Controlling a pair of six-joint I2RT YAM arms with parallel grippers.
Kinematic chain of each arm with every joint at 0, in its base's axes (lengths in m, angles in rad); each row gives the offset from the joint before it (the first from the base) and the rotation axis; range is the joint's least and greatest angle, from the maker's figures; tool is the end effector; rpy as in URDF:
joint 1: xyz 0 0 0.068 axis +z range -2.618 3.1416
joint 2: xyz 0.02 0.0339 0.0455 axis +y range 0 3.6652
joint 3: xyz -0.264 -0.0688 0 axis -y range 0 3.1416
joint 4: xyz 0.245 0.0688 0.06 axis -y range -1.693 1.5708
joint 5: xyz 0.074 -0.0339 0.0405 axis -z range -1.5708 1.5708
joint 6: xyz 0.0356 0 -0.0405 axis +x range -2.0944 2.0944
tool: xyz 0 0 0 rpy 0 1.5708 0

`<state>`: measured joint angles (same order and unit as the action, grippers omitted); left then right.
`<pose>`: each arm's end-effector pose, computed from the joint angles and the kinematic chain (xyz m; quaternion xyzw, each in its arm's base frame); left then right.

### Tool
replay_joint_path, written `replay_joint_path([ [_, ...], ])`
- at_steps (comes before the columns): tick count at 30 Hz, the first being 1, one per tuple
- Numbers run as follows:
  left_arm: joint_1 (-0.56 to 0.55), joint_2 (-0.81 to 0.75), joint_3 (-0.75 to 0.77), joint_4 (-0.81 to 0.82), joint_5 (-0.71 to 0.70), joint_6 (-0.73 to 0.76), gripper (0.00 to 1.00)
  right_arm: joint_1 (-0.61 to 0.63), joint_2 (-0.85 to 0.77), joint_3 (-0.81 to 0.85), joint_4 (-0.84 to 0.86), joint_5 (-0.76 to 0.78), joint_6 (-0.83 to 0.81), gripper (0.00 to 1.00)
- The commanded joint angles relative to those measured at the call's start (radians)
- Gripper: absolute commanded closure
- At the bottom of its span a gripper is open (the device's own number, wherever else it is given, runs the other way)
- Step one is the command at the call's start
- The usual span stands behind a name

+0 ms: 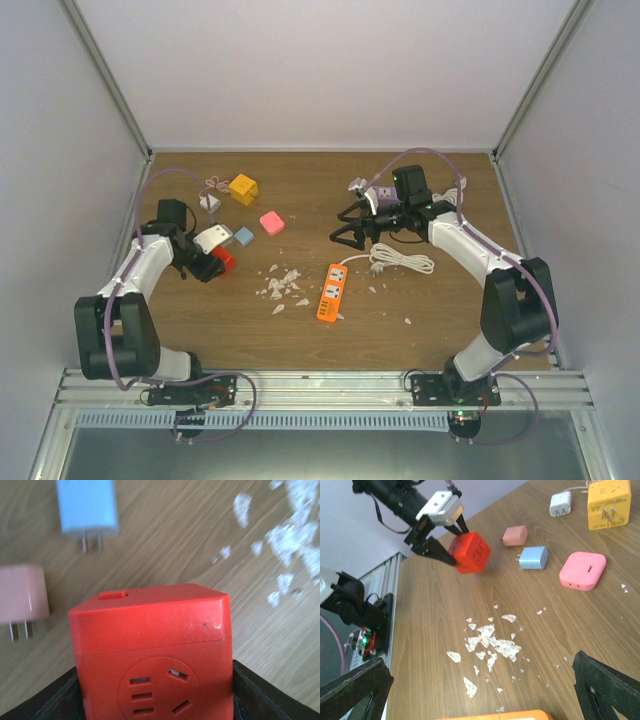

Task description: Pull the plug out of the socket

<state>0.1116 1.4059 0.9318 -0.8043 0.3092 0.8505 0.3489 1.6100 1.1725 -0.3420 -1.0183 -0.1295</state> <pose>0.2528 0.0174 0.2121 0.3739 0.9035 -0.0684 0.1981 0.3126 0.1459 0.2627 -0.3734 0.7383 0.4839 0.2853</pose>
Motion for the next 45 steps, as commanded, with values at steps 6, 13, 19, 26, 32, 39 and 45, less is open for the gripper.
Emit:
replay_joint_path([
  [6,0.109,0.119,0.007,0.013,-0.066,0.059,0.64,0.006,0.025,0.034,-0.204,0.196,-0.325,0.01],
  [13,0.125,0.179,0.014,0.027,-0.094,0.058,0.55,0.009,0.051,0.045,-0.264,0.299,-0.459,0.0],
  [19,0.126,0.164,0.031,0.002,-0.078,0.057,0.18,0.012,0.054,0.043,-0.313,0.425,-0.599,0.0],
  [26,0.126,0.144,0.093,-0.042,-0.029,0.037,0.01,0.03,0.048,-0.004,-0.314,0.511,-0.804,0.0],
  [32,0.125,0.104,0.159,-0.085,0.015,0.018,0.01,0.072,0.084,-0.056,-0.26,0.631,-0.956,0.01],
  [39,0.123,0.054,0.197,-0.102,0.038,0.015,0.01,0.094,0.206,-0.013,-0.207,0.68,-0.962,0.12],
  [45,0.121,0.03,0.226,-0.121,0.076,-0.004,0.01,0.091,0.309,0.01,-0.148,0.745,-0.928,0.41],
])
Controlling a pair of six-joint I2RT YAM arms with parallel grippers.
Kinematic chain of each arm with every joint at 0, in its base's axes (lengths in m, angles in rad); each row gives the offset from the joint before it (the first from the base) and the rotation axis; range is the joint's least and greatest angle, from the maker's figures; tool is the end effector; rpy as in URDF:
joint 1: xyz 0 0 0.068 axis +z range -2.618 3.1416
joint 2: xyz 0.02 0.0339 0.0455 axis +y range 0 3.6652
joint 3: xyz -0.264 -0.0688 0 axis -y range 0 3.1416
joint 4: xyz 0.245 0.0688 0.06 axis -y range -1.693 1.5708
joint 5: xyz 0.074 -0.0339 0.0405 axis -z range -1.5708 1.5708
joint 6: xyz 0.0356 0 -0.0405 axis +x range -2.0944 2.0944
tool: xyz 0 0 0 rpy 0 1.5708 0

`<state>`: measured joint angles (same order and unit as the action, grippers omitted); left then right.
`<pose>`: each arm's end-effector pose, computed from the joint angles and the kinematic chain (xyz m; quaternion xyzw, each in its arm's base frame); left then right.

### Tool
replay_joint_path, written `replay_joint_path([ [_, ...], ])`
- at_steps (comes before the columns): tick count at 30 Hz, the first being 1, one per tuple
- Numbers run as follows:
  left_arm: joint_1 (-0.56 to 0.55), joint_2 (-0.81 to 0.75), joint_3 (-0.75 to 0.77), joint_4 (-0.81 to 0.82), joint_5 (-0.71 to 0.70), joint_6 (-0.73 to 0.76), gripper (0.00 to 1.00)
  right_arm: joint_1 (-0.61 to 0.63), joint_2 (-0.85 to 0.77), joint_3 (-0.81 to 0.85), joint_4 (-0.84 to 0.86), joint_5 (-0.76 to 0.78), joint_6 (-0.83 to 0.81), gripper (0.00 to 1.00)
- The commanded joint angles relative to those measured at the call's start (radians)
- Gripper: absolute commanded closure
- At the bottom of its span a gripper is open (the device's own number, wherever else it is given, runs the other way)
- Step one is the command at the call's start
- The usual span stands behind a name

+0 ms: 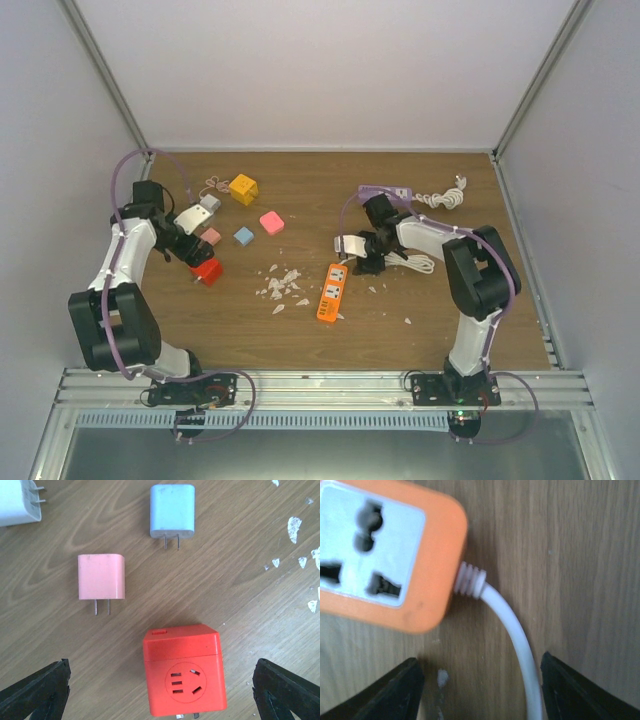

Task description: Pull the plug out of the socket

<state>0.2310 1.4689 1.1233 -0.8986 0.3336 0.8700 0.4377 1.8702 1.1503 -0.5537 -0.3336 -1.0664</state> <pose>0.2738 0.0524 0.2476 0.3312 0.9153 -0.0558 0.2223 0.3149 0.1602 0.1464 -0.6842 0.6954 0.1110 0.1896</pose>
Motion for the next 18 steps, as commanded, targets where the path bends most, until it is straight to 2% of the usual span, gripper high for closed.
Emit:
replay_joint_path([
  [1,0.0,-0.038,0.039,-0.029,0.065,-0.028,0.01,-0.001,0.06,0.035,0.076,0.068,0.018,0.45],
  [11,-0.025,-0.051,0.042,-0.007,0.078,-0.047,0.01,-0.119,0.149,0.07,0.118,0.122,0.111,0.97],
  [18,-0.03,-0.033,0.059,0.002,0.078,-0.059,0.01,-0.288,0.156,0.063,0.117,0.128,0.117,0.99],
])
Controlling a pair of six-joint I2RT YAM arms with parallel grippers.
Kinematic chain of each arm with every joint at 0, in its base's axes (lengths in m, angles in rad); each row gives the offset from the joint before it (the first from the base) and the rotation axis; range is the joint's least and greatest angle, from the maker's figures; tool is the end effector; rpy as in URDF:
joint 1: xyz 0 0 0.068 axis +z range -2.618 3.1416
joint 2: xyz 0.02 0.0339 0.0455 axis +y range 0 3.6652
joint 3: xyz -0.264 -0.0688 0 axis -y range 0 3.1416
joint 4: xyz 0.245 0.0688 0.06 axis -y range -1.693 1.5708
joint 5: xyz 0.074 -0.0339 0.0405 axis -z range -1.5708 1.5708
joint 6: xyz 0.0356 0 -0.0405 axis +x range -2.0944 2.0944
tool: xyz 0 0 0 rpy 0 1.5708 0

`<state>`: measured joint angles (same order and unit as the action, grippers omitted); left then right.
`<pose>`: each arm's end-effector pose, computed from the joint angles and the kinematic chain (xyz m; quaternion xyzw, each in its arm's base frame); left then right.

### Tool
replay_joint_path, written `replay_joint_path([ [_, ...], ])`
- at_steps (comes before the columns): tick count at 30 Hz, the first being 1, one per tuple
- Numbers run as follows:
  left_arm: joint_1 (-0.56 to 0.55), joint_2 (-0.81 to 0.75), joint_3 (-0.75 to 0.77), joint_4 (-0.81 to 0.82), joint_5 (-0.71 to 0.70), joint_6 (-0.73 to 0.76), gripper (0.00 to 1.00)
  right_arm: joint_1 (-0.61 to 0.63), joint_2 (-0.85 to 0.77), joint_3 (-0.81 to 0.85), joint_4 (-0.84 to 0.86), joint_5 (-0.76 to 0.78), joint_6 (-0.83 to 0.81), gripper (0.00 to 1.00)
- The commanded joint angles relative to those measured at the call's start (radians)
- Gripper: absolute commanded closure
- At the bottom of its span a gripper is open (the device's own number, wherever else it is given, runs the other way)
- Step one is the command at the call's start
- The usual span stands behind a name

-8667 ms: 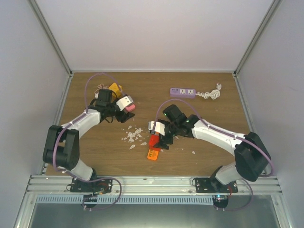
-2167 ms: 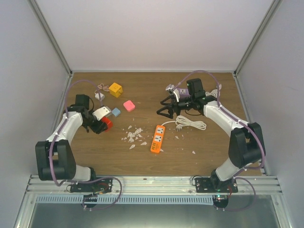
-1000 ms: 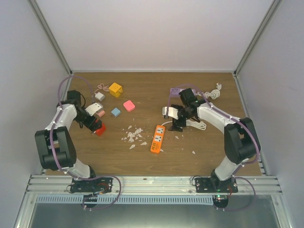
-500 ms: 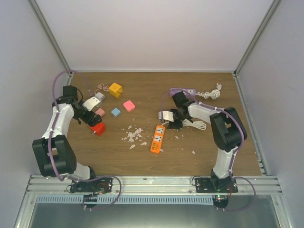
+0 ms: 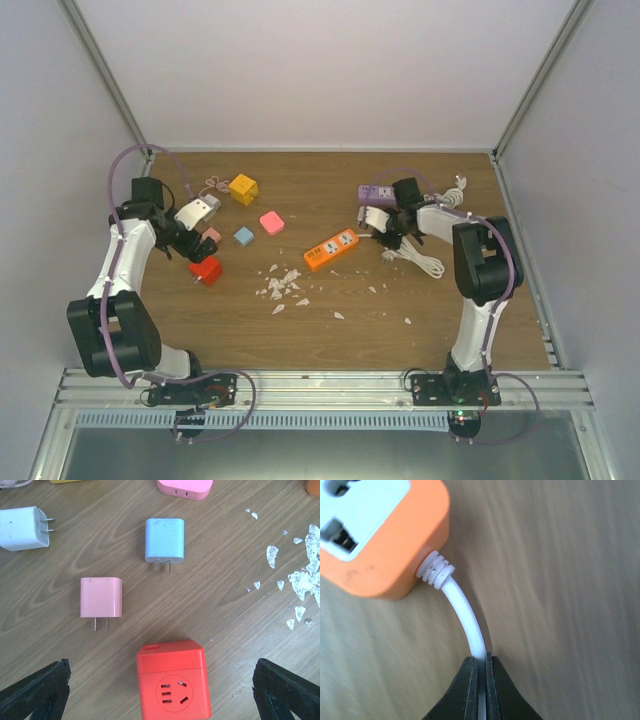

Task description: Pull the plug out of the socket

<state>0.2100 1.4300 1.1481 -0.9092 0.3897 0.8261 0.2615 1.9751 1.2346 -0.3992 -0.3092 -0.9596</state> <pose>0.2714 0.0440 0.2651 0.3269 0.9070 -0.0735 0.2550 0.3742 0.1114 0.1372 -0.5804 0.7719 0.0691 0.2500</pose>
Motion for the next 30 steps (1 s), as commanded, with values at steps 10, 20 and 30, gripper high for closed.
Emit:
replay_joint_path([
  [10,-0.018,0.021,0.055,0.018,0.022,-0.027,0.01,-0.375,0.033,-0.092,-0.025,0.119,-0.082,0.99],
  [20,-0.034,0.026,0.07,0.019,0.018,-0.044,0.01,-0.483,0.049,-0.004,-0.038,0.131,-0.175,0.74],
  [30,-0.034,0.035,0.127,0.048,0.067,-0.079,0.01,-0.508,-0.07,0.132,-0.181,0.0,-0.13,0.2],
])
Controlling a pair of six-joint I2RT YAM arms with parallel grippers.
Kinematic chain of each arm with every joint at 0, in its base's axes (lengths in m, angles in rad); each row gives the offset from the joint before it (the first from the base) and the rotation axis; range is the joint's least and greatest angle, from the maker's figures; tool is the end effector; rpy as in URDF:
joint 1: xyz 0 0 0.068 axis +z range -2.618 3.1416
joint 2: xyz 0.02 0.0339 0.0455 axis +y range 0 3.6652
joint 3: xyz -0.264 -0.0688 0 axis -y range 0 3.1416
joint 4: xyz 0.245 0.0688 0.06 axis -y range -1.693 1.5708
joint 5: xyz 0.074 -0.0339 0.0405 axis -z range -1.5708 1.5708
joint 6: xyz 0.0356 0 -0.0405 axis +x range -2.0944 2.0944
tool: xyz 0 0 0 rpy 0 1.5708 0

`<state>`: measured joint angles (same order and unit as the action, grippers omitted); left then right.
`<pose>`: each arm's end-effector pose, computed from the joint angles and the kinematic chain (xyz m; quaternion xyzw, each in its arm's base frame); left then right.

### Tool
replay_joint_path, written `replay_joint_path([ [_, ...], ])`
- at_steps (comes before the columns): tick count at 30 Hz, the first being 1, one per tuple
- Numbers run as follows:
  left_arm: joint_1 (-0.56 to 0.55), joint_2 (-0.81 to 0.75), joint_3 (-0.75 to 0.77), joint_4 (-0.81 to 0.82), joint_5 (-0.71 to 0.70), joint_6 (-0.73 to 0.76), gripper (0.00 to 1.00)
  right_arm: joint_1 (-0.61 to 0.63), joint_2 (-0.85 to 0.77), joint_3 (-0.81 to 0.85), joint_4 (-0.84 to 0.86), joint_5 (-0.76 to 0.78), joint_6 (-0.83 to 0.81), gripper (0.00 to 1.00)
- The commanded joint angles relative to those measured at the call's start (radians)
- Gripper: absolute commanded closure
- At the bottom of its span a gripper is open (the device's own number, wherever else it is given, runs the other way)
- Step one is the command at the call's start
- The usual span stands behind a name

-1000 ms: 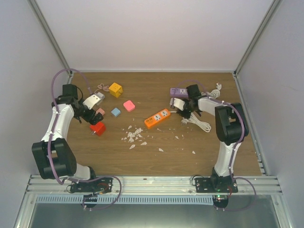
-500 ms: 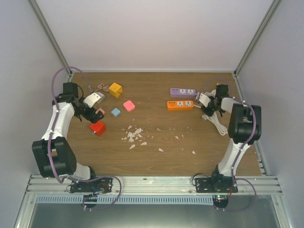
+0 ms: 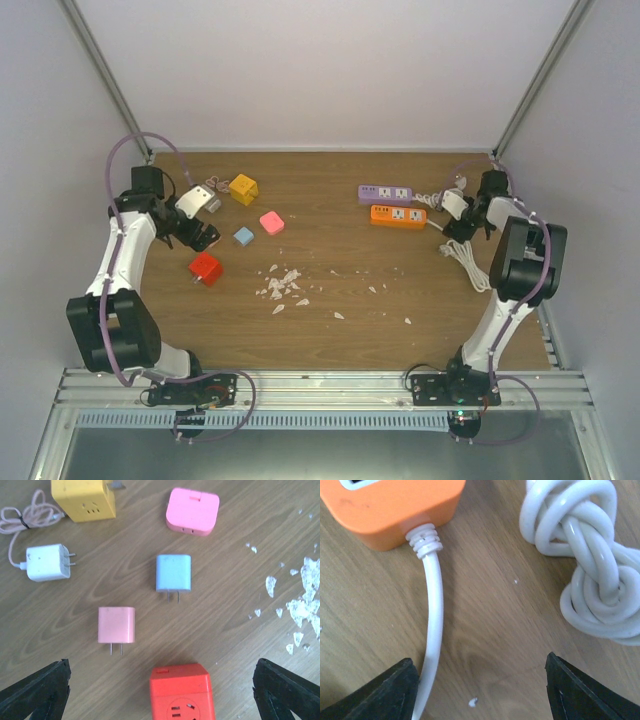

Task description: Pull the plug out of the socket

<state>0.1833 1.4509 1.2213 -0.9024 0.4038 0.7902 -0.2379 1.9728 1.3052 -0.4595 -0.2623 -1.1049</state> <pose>0.2838 0.0384 0.2816 0.3274 0.8995 -0.0733 0.2800 0.3903 -0.0851 0.1540 -0.4323 0.8656 -0.0358 0.2502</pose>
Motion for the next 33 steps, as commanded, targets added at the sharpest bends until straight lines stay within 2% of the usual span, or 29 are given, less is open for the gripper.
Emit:
replay_joint_path([
  [1,-0.007,0.023,0.07,0.042,0.071,-0.055,0.01,-0.009,-0.081,0.082,-0.142,-0.067,0.024,0.16],
  [6,0.001,0.064,0.167,0.057,0.183,-0.145,0.01,-0.008,-0.142,0.21,-0.232,-0.168,0.096,0.01],
  [12,0.024,0.123,0.369,0.057,0.296,-0.286,0.01,-0.007,-0.203,0.373,-0.334,-0.337,0.231,0.0],
  [17,0.046,0.115,0.423,0.155,0.349,-0.408,0.01,-0.005,-0.302,0.379,-0.313,-0.476,0.377,0.0],
  [21,0.046,0.088,0.367,0.247,0.351,-0.487,0.01,-0.006,-0.407,0.288,-0.2,-0.586,0.575,0.0],
  [25,0.045,0.046,0.25,0.341,0.348,-0.541,0.01,-0.003,-0.546,0.085,-0.002,-0.667,0.746,0.0],
  [28,0.045,0.014,0.153,0.384,0.339,-0.549,0.01,-0.003,-0.62,-0.045,0.061,-0.665,0.776,0.0],
  [33,0.047,-0.032,0.003,0.447,0.301,-0.544,0.01,-0.003,-0.683,-0.15,0.05,-0.657,0.744,0.01],
])
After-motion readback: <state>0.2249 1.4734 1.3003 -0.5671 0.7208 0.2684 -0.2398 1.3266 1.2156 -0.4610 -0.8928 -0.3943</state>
